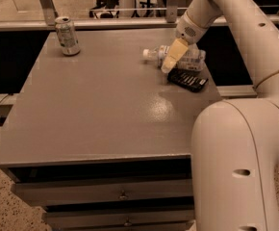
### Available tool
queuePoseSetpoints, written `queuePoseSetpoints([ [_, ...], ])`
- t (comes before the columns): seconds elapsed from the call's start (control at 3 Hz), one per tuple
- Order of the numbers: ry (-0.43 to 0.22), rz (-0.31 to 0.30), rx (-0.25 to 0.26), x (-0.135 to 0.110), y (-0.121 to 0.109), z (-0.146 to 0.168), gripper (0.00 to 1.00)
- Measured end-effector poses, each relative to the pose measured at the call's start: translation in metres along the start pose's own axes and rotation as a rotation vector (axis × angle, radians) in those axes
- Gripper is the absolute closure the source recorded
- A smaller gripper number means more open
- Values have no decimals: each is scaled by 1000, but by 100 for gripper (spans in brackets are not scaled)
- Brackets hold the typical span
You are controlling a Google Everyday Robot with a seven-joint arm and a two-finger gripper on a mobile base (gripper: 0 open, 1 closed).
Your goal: Move blue plastic bottle near rxbar chocolate
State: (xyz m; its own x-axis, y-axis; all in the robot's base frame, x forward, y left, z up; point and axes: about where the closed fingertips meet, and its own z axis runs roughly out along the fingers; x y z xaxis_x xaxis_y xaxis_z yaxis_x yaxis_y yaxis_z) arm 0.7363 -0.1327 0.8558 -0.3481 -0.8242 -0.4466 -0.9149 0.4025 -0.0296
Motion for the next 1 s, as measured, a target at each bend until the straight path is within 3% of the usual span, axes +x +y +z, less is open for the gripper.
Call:
queuePoseSetpoints([
  [0.33, -1, 9, 0, -1, -1, 0, 0],
  [0.67, -161, 47, 52, 8, 0, -52, 0],
  [1.0, -339, 88, 127, 37, 8, -112, 0],
])
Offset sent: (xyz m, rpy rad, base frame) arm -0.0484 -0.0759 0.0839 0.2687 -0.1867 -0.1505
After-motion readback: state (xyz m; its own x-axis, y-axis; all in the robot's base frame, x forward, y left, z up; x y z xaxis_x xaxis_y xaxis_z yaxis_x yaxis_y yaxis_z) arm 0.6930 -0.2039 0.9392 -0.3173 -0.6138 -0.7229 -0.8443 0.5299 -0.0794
